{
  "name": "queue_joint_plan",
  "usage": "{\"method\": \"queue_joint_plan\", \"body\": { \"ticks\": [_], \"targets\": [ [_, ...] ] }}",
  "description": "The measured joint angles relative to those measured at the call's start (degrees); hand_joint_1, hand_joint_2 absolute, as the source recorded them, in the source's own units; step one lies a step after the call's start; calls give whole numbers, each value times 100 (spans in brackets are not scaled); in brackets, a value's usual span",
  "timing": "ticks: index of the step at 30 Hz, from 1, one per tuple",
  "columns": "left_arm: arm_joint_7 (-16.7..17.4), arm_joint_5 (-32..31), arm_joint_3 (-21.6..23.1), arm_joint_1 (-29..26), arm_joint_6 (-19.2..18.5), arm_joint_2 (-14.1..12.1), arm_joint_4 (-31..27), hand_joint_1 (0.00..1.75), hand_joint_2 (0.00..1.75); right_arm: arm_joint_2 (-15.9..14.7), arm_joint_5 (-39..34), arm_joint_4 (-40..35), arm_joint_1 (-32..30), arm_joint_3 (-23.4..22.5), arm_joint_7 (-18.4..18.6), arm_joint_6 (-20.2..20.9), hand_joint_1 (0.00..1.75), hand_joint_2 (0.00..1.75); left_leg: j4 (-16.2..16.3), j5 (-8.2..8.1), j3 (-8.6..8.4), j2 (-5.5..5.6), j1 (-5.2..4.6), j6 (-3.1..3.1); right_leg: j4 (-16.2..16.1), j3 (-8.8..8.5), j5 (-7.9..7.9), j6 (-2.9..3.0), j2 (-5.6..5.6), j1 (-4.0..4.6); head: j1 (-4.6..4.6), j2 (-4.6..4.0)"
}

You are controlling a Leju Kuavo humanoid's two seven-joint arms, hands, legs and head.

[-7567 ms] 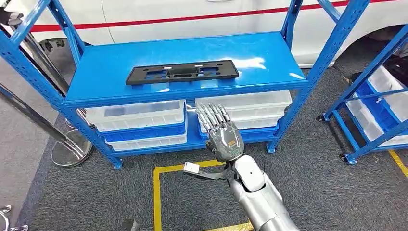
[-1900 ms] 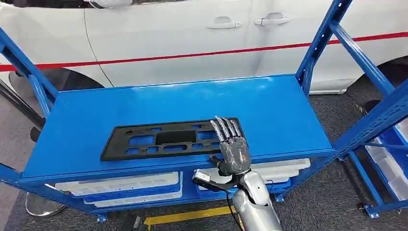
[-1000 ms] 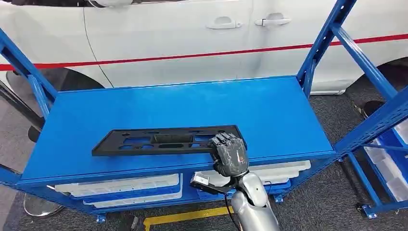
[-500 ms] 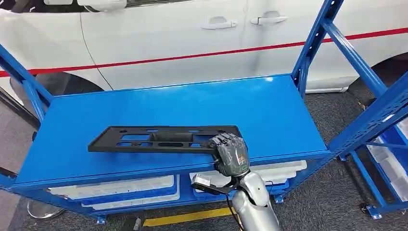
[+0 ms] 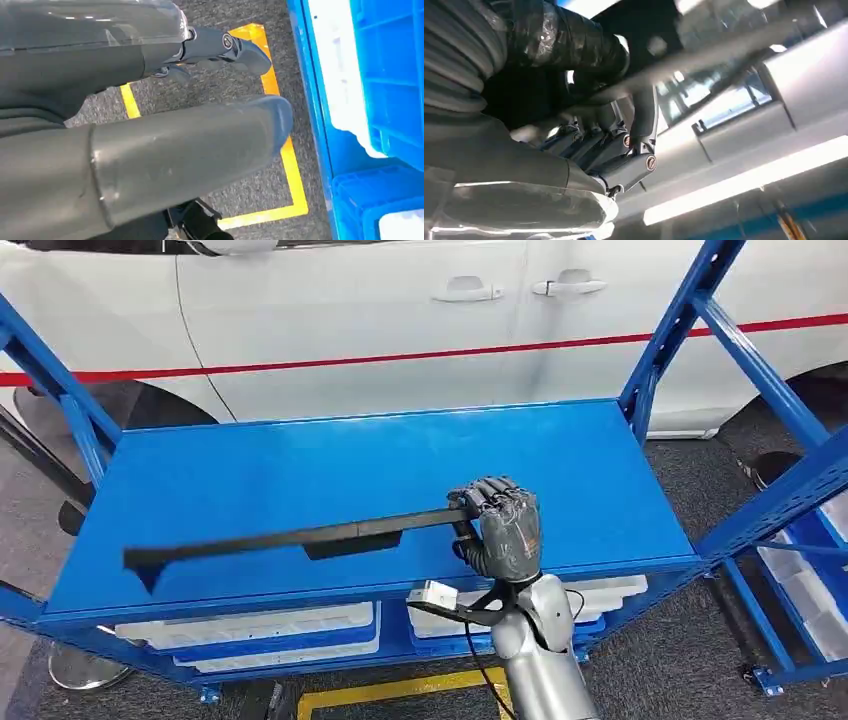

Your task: Take the parts from the cabinet and place them on the table.

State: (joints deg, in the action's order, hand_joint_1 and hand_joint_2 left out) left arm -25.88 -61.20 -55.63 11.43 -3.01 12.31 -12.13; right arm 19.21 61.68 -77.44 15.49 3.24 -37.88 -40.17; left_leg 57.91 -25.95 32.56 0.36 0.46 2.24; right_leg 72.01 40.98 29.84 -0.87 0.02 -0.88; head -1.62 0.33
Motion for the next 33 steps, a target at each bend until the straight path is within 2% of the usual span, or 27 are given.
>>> {"method": "queue_joint_plan", "body": {
  "ticks": [2,3,5,6,8,9,11,12,13,14,15,17,18,19,22,23,24,25,27,28,29,30,31,32,33],
  "targets": [
    [-96,-22,48,-2,74,7,0,0,0,2,77,-243,16,199,-22,2,175,175,64,-58,-4,10,1,-44,-987,-473,-478,44,-2,0,4,0],
    [-181,-68,78,4,124,11,0,0,0,2,150,-355,36,355,20,4,175,175,107,-89,37,7,-43,-87,-1122,-533,-373,67,1,28,2,0],
    [-264,-83,138,25,249,15,0,0,0,2,240,-555,36,606,29,4,175,175,124,-87,69,3,-40,-138,-1154,-493,-382,84,16,30,0,0],
    [-286,-79,146,28,275,26,0,0,0,2,236,-643,36,691,27,4,175,175,101,-78,62,2,-32,-167,-1149,-493,-378,114,21,51,-2,0],
    [-339,-59,164,37,306,35,0,0,0,2,188,-833,36,813,-33,7,175,175,152,-154,63,-6,-14,-242,-1231,-544,-411,196,2,6,-2,0],
    [-360,-52,177,40,291,39,0,0,0,2,125,-921,33,861,-69,7,175,175,345,-298,137,-7,-12,-273,-1245,-562,-410,226,-4,2,-2,0],
    [-358,-17,184,30,256,42,0,0,0,2,-5,-1038,23,892,-135,7,175,175,1153,-701,511,-5,15,-321,-1246,-563,-407,250,-15,11,-2,0],
    [-341,7,184,12,256,42,0,0,0,2,-61,-1086,16,894,-151,7,175,175,1526,-841,694,-5,21,-337,-1245,-561,-403,257,-14,15,0,0],
    [-326,37,184,-18,253,42,0,0,0,0,-112,-1138,9,894,-155,7,175,175,1792,-877,829,-5,23,-346,-1242,-563,-401,259,-11,16,-2,0],
    [-308,59,184,-41,240,42,0,0,0,0,-116,-1180,5,896,-155,9,175,175,1740,-764,820,-6,26,-343,-1239,-569,-400,259,-2,15,-2,0],
    [-302,64,184,-50,227,39,0,0,0,0,-116,-1221,2,896,-155,9,175,175,1450,-543,697,-6,28,-339,-1234,-575,-398,257,5,14,0,0],
    [-293,125,181,-46,164,18,0,0,0,0,-125,-1311,-2,909,-157,9,175,175,441,-17,230,-7,26,-293,-1230,-603,-383,234,7,14,0,0],
    [-291,155,181,-45,144,7,0,0,0,0,-166,-1344,-1,935,-157,9,175,175,144,-32,103,-6,15,-259,-1230,-604,-377,219,5,23,0,0],
    [-288,179,179,-38,133,2,0,0,0,-4,-212,-1357,2,955,-157,9,175,175,63,-42,61,2,-19,-231,-1215,-585,-379,185,7,46,0,0],
    [-275,230,170,-61,94,-7,0,0,0,-7,-271,-1379,11,1001,-157,9,175,175,55,-11,82,11,-36,-155,-1276,-600,-421,91,1,30,-2,0],
    [-275,232,170,-60,74,-7,0,0,0,-11,-290,-1403,12,1016,-157,9,175,175,-31,44,40,1,33,-83,-1248,-587,-384,54,-4,47,2,0],
    [-275,232,170,-53,74,-7,0,0,0,-15,-313,-1409,22,1036,-157,9,175,175,-54,59,27,1,21,-60,-1132,-554,-286,36,0,31,0,0],
    [-240,208,170,-44,105,-7,0,0,0,-15,-354,-1411,32,1060,-155,9,175,175,-53,61,34,-5,21,-27,-802,-409,-56,32,1,31,4,0],
    [-188,92,181,-42,247,-7,0,0,0,-17,-442,-1398,40,1099,-155,9,175,175,-47,57,43,-11,11,-17,99,6,363,9,0,15,0,0],
    [-170,53,197,-46,284,-7,0,0,0,-20,-465,-1390,40,1104,-155,9,175,175,-41,57,48,-10,10,-17,407,156,434,0,0,14,2,0],
    [-170,50,208,-48,291,-7,0,0,0,-20,-472,-1381,42,1108,-153,9,175,175,-33,56,48,-6,10,-17,441,177,369,-2,-1,11,0,0],
    [-173,66,214,-52,254,-4,0,0,0,-20,-472,-1376,47,1127,-148,9,175,175,-22,48,44,1,12,-21,220,75,181,2,-1,6,2,0],
    [-177,110,212,-54,198,4,0,0,0,-20,-472,-1368,56,1154,-146,9,175,175,-8,35,38,7,12,-32,-184,-131,-64,15,-2,5,2,0],
    [-175,173,210,-55,135,11,0,0,0,-20,-479,-1359,67,1200,-142,9,175,175,22,11,31,12,14,-52,-727,-405,-320,36,-2,5,2,0],
    [-155,204,210,-61,116,17,0,0,0,-20,-503,-1348,83,1246,-135,9,175,175,52,-14,48,12,14,-84,-1128,-567,-363,65,-3,9,2,0]
  ]
}}
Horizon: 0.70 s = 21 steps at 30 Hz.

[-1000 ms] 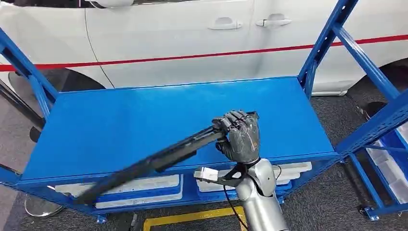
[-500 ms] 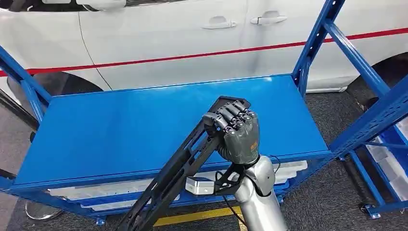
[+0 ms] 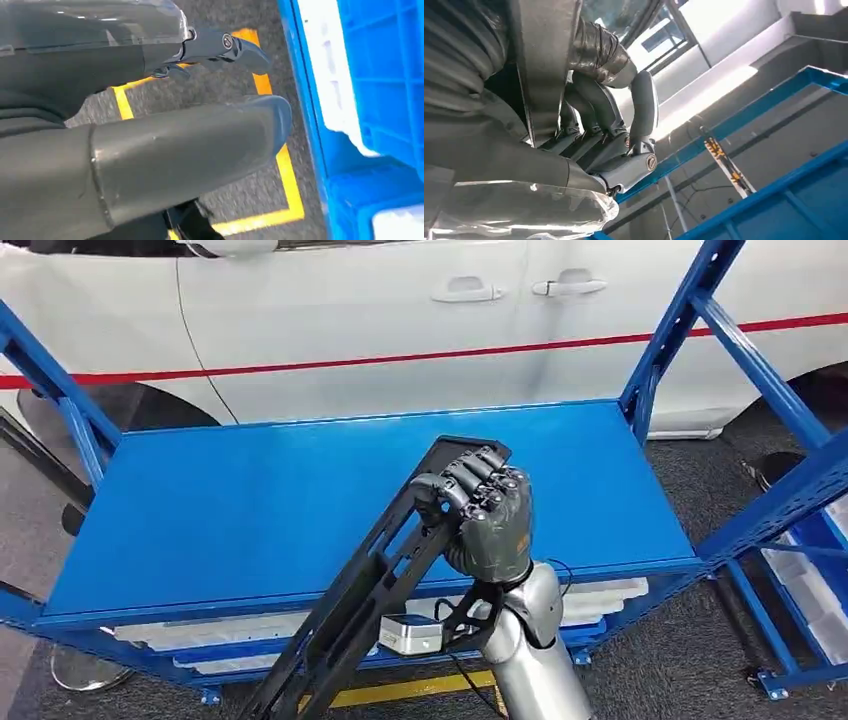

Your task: Take the parts from the cabinet and place them on the table.

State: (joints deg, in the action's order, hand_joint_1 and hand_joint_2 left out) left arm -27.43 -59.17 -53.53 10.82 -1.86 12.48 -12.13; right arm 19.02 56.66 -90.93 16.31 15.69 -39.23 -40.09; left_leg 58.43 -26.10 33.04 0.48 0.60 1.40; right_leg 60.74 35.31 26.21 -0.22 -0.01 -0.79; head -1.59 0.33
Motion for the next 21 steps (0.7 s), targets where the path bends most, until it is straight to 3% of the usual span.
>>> {"method": "queue_joint_plan", "body": {
  "ticks": [1,4,6,7,9,10,11,12,14,15,16,19,20,21],
  "targets": [
    [39,24,-2,4,0,4,0,0,0,4,-16,15,11,33,5,2,175,175,56,-24,39,2,-48,-38,-70,-38,35,11,5,35,-2,0],
    [85,35,-2,-30,26,4,0,0,0,4,-35,46,26,94,7,2,175,175,15,-3,34,-2,-25,-116,-56,-10,23,79,32,53,-2,0],
    [100,39,-4,-34,37,4,0,0,0,11,-33,46,40,149,7,2,175,175,121,-122,56,-9,-13,-180,-122,-48,-8,151,10,2,-2,0],
    [111,41,-4,-32,37,4,0,0,0,11,-33,48,53,177,9,2,175,175,410,-322,192,-14,-10,-210,-123,-46,-8,178,1,-2,-7,0],
    [175,46,-6,-48,72,4,0,0,0,11,-33,57,55,227,39,2,175,175,1336,-745,617,-15,12,-258,-122,-42,-2,199,-5,13,-3,0],
    [214,57,-9,-65,105,4,0,0,0,11,-37,66,54,253,44,2,175,175,1677,-833,781,-15,11,-269,-120,-42,0,202,-5,17,-7,0],
    [238,68,-11,-81,125,4,0,0,0,11,-55,83,53,282,57,2,175,175,1797,-807,850,-15,11,-268,-118,-44,1,203,0,20,-5,0],
    [249,94,-15,-85,127,4,0,0,0,9,-75,94,50,304,90,2,175,175,1632,-633,789,-15,11,-257,-117,-49,1,204,5,21,-5,0],
    [291,155,-42,-76,127,-2,0,0,0,7,-121,94,51,389,123,2,175,175,647,-87,337,-15,4,-196,-114,-72,8,196,19,30,-7,0],
    [330,164,-55,-70,140,-9,0,0,0,7,-160,94,51,426,90,2,175,175,156,90,110,-15,-5,-143,-118,-81,13,188,18,29,-5,0],
    [367,177,-70,-53,146,-18,0,0,0,7,-208,103,50,450,79,2,175,175,14,-7,26,-13,-42,-121,-114,-70,22,165,17,68,-5,0],
    [468,265,-105,-68,146,-17,0,0,0,2,-503,166,49,531,37,2,175,175,4,38,54,-2,-61,-79,-135,-61,-22,74,15,37,-2,0],
    [481,264,-118,-67,146,-15,0,0,0,0,-608,190,54,584,31,2,175,175,-62,85,42,-7,-43,-29,-147,-68,-40,41,19,54,-5,0],
    [503,264,-129,-56,146,-9,0,0,0,-20,-674,206,50,612,33,2,175,175,-115,139,11,-38,10,-7,-75,-51,55,22,17,46,-2,0]
  ]
}}
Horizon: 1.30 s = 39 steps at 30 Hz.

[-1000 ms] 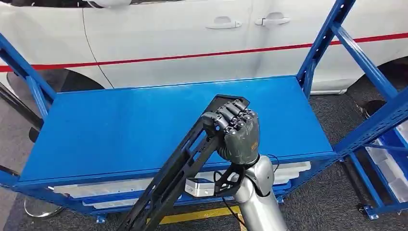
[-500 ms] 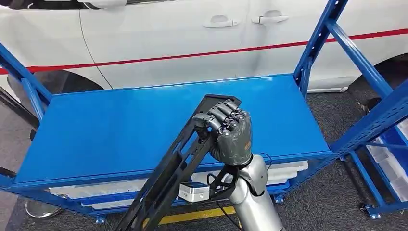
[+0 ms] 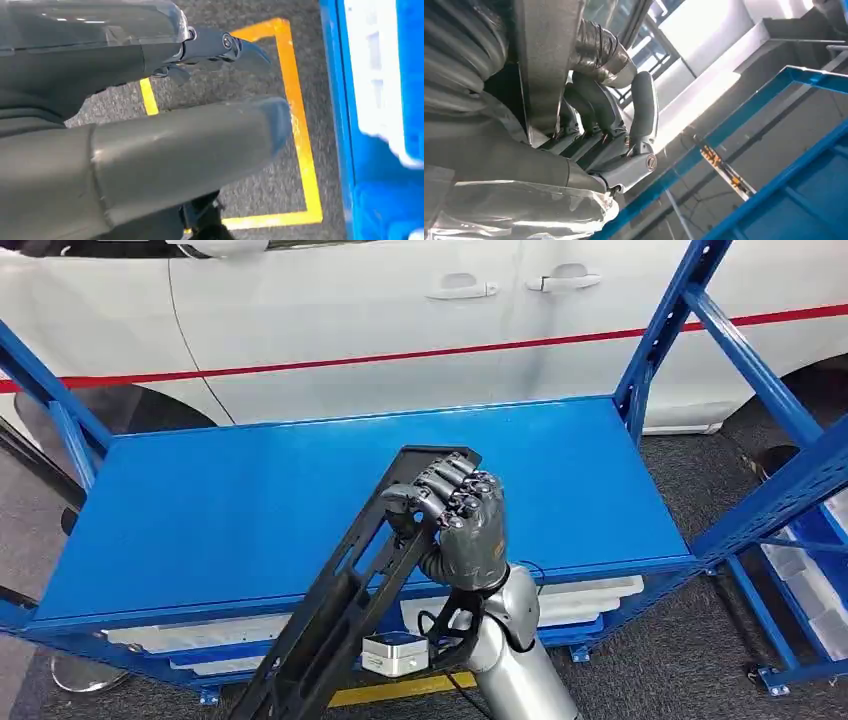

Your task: Take the parts from the cabinet and place them on the table.

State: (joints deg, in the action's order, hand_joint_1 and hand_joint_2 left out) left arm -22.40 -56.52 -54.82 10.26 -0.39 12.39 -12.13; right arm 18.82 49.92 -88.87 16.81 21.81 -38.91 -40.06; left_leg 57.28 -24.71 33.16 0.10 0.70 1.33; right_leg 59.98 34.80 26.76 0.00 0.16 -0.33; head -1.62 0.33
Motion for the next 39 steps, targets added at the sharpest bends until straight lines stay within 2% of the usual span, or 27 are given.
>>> {"method": "queue_joint_plan", "body": {
  "ticks": [1,3,4,5,6,8,9,10,13,21,22,23,24,25,26,27,28,30,31,32,33,34,35,36,37,38,39],
  "targets": [
    [55,-9,-7,15,13,2,0,0,0,-9,-116,17,-1,31,35,0,175,175,-21,22,6,4,-5,35,188,76,199,-21,-1,10,4,0],
    [146,-33,-7,10,26,4,0,0,0,-63,-405,72,-57,197,114,-2,175,175,-9,32,43,-2,-12,61,1009,402,688,-55,-1,-12,2,0],
    [157,-33,-9,-3,28,4,0,0,0,-96,-520,96,-108,280,169,-7,175,175,2,36,62,-7,-14,66,1362,540,835,-73,-1,-17,0,0],
    [181,-28,-9,-23,41,4,0,0,0,-126,-620,111,-136,356,220,-13,175,175,24,39,87,-10,-13,64,1542,600,860,-88,-2,-26,0,0],
    [201,-31,-9,-40,42,4,0,0,0,-164,-675,127,-137,404,260,-13,175,175,57,40,113,-11,-13,62,1451,529,747,-100,-4,-45,2,0],
    [229,-35,-9,-72,37,9,0,0,0,-219,-695,131,-126,496,348,-7,175,175,138,32,170,-11,-6,49,660,76,315,-98,-10,-71,2,0],
    [232,-37,-9,-87,24,15,0,0,0,-238,-688,127,-113,522,374,-7,175,175,183,28,195,-9,-6,38,222,-172,156,-92,-11,-84,2,0],
    [232,-46,-9,-94,7,15,0,0,0,-260,-669,127,-94,544,400,-7,175,175,217,30,239,-3,-39,-14,81,-210,252,-77,-6,-56,0,0],
    [232,-50,-9,-104,-7,15,0,0,0,-291,-640,125,-82,590,441,-4,175,175,217,108,283,-1,-23,-140,84,-131,136,26,22,-14,0,0],
    [234,-50,-9,-107,-7,15,0,0,0,-295,-642,125,-81,597,444,-4,175,175,208,122,284,0,-16,-159,83,-126,121,47,21,-8,-2,0],
    [232,-50,-9,-113,-7,13,0,0,0,-297,-642,125,-72,605,448,-4,175,175,231,92,323,3,-2,-200,29,-93,44,123,0,-50,2,0],
    [232,-50,-9,-113,-7,13,0,0,0,-297,-640,125,-63,610,452,-4,175,175,283,5,331,0,5,-218,27,-78,19,143,-13,-50,-2,0],
    [234,-52,-9,-120,-9,13,0,0,0,-297,-642,125,-48,625,455,-2,175,175,809,-526,540,-2,11,-264,20,23,-64,200,-19,-49,-2,0],
    [234,-50,-9,-122,-7,13,0,0,0,-308,-640,127,-49,629,455,-2,175,175,1863,-1109,821,-2,9,-288,33,218,-200,208,-26,-22,-2,0],
    [234,-52,-11,-124,-7,13,0,0,0,-308,-640,125,-50,632,455,-2,175,175,1342,-898,271,-2,4,-247,43,396,-342,196,-25,-12,-2,0],
    [232,-50,-9,-109,-7,13,0,0,0,-308,-642,122,-43,634,455,-2,175,175,351,-634,-447,-2,-12,-186,42,456,-425,169,-16,-12,-2,0],
    [227,-52,-9,-85,-7,7,0,0,0,-310,-640,107,-21,636,455,-4,175,175,34,-614,-547,7,-83,-97,6,472,-552,58,-32,-16,-4,0],
    [232,-52,-9,-107,-7,2,0,0,0,-310,-640,107,-28,649,455,-4,175,175,40,-528,-511,8,-104,-29,-72,454,-669,-8,-32,-34,-4,0],
    [232,-50,-11,-113,-7,11,0,0,0,-310,-640,107,-23,653,455,-4,175,175,-68,-384,-479,-6,-43,18,-82,485,-705,-49,-18,-1,4,0],
    [232,-50,-11,-98,-7,15,0,0,0,-321,-642,105,-21,653,457,-4,175,175,-88,-296,-441,-52,-44,54,26,549,-461,-59,-11,-18,-2,0],
    [232,-50,-11,-95,-7,15,0,0,0,-337,-642,105,-14,651,459,-4,175,175,-89,-225,-359,-57,-44,124,280,622,-85,-65,-11,-24,13,0],
    [232,-50,-11,-96,-9,15,0,0,0,-347,-642,105,-19,653,457,-4,175,175,-77,-157,-261,-60,-52,129,701,718,319,-84,-12,-29,9,0],
    [232,-50,-11,-99,-7,17,0,0,0,-356,-642,105,-26,653,457,-4,175,175,-63,-94,-162,-64,-60,130,1141,804,596,-103,-13,-36,9,0],
    [232,-50,-11,-101,-7,15,0,0,0,-369,-642,107,-32,653,457,-4,175,175,-43,-35,-63,-75,-63,123,1485,846,705,-122,-14,-43,9,0],
    [232,-50,-11,-101,-7,17,0,0,0,-380,-642,109,-37,653,457,-4,175,175,-19,21,38,-76,-62,111,1655,809,642,-131,-14,-47,7,0],
    [232,-50,-11,-99,-9,17,0,0,0,-389,-642,109,-40,656,457,-4,175,175,14,74,139,-79,-59,97,1597,658,458,-139,-15,-55,9,0],
    [232,-50,-11,-98,-9,17,0,0,0,-391,-642,109,-40,656,457,-4,175,175,50,118,240,-79,-56,78,1332,396,255,-142,-16,-66,9,0]
  ]
}}
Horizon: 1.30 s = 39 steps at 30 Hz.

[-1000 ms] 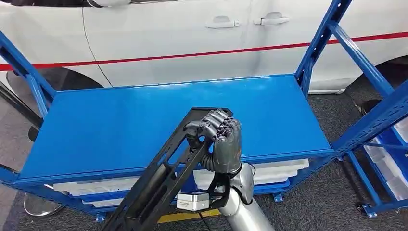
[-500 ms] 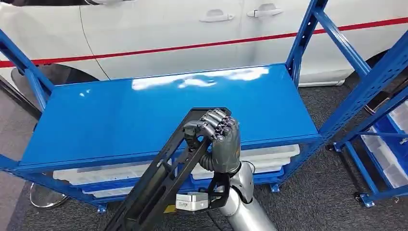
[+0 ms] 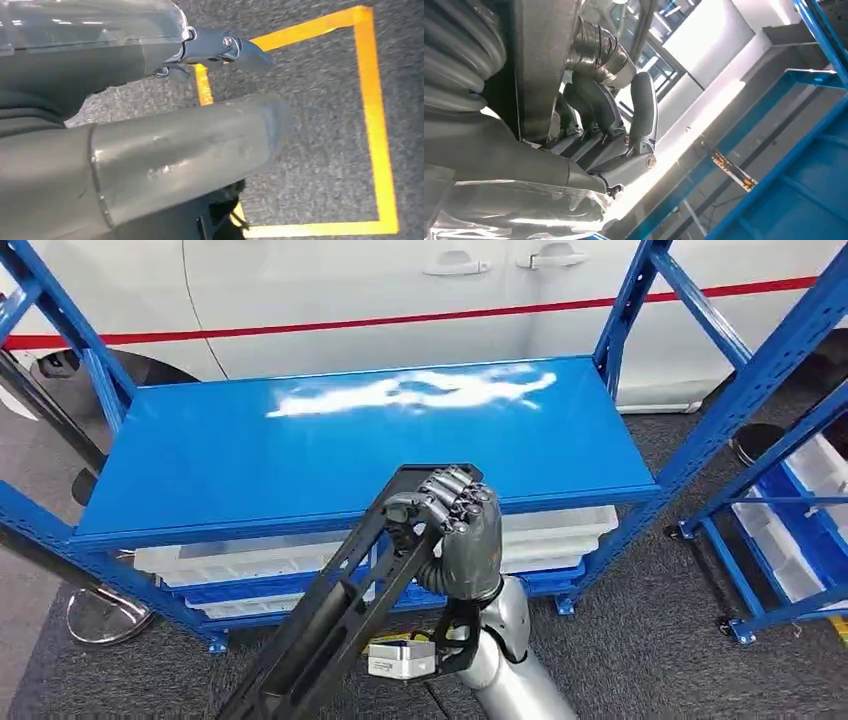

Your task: Take the parts from the cabinet and place them on the table.

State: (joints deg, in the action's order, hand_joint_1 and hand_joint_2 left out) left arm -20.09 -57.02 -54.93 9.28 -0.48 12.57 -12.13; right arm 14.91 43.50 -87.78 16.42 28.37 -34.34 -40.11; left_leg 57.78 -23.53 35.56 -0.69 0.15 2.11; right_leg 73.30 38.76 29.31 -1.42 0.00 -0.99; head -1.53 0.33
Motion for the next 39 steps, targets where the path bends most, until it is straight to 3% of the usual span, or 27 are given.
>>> {"method": "queue_joint_plan", "body": {
  "ticks": [1,2,3,7,8,9,11,12,13,14,16,17,18,19,22,23,24,26,27,28,30,32,33,34,37,38,39],
  "targets": [
    [0,0,0,1,0,2,0,0,0,0,0,0,6,7,0,0,175,175,52,37,90,2,3,-26,-439,-361,-110,3,0,-11,-2,0],
    [0,0,0,2,2,7,0,0,0,0,0,-2,15,11,0,0,175,175,114,64,148,5,1,-59,-954,-760,-2,15,2,-24,0,0],
    [0,0,0,1,0,7,0,0,0,7,0,-2,22,15,0,0,175,175,158,81,216,17,-31,-87,-1338,-985,187,33,8,16,0,0],
    [0,0,0,-8,0,9,0,0,0,4,0,-13,17,20,2,0,175,175,96,302,251,23,12,-249,-1404,-842,31,233,23,61,2,0],
    [2,0,0,-12,2,9,0,0,0,4,0,-13,22,22,2,2,175,175,153,186,296,44,48,-274,-1425,-793,-53,291,-14,27,2,0],
    [2,0,0,-16,0,9,2,0,0,7,0,-13,20,28,2,2,175,175,330,-131,387,48,39,-306,-1430,-715,-124,307,-5,27,-13,0],
    [2,0,0,-10,0,9,2,0,0,4,0,-13,20,42,4,2,175,175,1078,-829,529,44,61,-344,-1427,-554,-249,345,-12,41,-9,0],
    [2,0,0,-10,0,9,2,0,0,2,0,-13,20,44,4,2,175,175,1443,-1013,572,45,60,-350,-1422,-462,-313,347,-14,50,-9,0],
    [2,0,0,-12,0,9,2,0,0,2,0,-13,19,44,4,2,175,175,1658,-996,551,46,60,-350,-1415,-375,-377,345,-17,55,-9,0],
    [2,0,0,-13,0,9,2,0,0,2,0,-13,16,44,4,2,175,175,1668,-830,431,46,60,-339,-1406,-283,-444,341,-19,58,-9,0],
    [2,0,0,-12,2,7,2,0,0,2,0,-13,16,44,4,2,175,175,1157,-440,-60,46,55,-302,-1391,-119,-558,318,-16,59,-9,0],
    [2,0,0,-7,2,7,2,0,0,2,0,-15,17,42,4,2,175,175,658,-401,-452,47,49,-265,-1390,-68,-619,299,-9,61,-9,0],
    [2,0,0,8,0,4,0,0,0,4,0,-20,19,42,4,0,175,175,127,-652,-783,50,27,-227,-1387,-35,-671,264,-10,76,-11,0],
    [-2,-2,0,15,-8,6,0,0,0,4,79,-31,25,42,77,0,175,175,-180,-728,-930,64,2,-213,-1394,-31,-726,228,-21,73,0,0],
    [37,-68,2,48,-159,31,0,0,0,37,915,35,88,-43,616,11,175,175,-187,-552,-808,68,-34,-121,-1532,-43,-934,120,-20,53,-4,0],
    [55,-76,6,82,-184,61,0,0,0,35,977,104,133,-126,630,15,175,175,-260,-445,-804,34,52,-63,-1493,5,-853,88,14,49,-9,0],
    [70,-79,9,139,-186,87,2,0,0,35,984,184,180,-201,612,15,175,175,-272,-363,-730,31,30,-13,-1340,78,-565,61,16,70,0,0],
    [87,-79,11,195,-188,125,2,0,0,31,988,293,218,-280,573,15,175,175,-253,-254,-559,34,10,18,-557,280,156,55,13,69,0,0],
    [90,-79,13,195,-188,125,2,0,0,35,997,326,218,-295,573,15,175,175,-243,-198,-485,30,-3,16,-146,369,372,58,11,70,-2,0],
    [96,-79,11,191,-188,125,2,0,0,35,1014,362,217,-301,566,15,175,175,-225,-136,-388,16,-15,16,214,423,390,64,11,70,-4,0],
    [96,-79,11,198,-188,129,0,0,0,35,1045,409,213,-321,566,15,175,175,-175,-44,-203,5,-39,10,182,206,-7,103,10,80,-2,0],
    [96,-79,13,211,-188,138,2,0,0,42,1051,439,220,-326,566,15,175,175,-111,22,-74,11,-57,-4,-648,-432,-280,197,15,113,-4,0],
    [96,-79,13,209,-188,157,2,0,0,55,1067,452,227,-326,566,13,175,175,-85,38,-20,13,-62,-20,-1132,-756,-152,258,18,140,-7,0],
    [96,-79,13,213,-186,162,2,0,0,74,1080,452,232,-326,566,9,175,175,-52,68,-3,13,-79,-47,-1511,-963,-19,263,2,140,-9,0],
    [94,-79,13,216,-188,170,2,0,0,83,1091,489,240,-328,566,4,175,175,-82,210,34,18,-35,-153,-1610,-961,-66,292,3,178,-4,0],
    [96,-79,13,211,-188,164,2,0,0,87,1091,505,244,-328,566,7,175,175,-50,146,108,40,-38,-162,-1721,-958,-135,338,-37,88,0,0],
    [96,-76,13,212,-188,166,2,0,0,87,1097,518,245,-328,566,7,175,175,50,-47,152,61,-48,-210,-1720,-907,-197,363,-33,94,-11,0]
  ]
}}
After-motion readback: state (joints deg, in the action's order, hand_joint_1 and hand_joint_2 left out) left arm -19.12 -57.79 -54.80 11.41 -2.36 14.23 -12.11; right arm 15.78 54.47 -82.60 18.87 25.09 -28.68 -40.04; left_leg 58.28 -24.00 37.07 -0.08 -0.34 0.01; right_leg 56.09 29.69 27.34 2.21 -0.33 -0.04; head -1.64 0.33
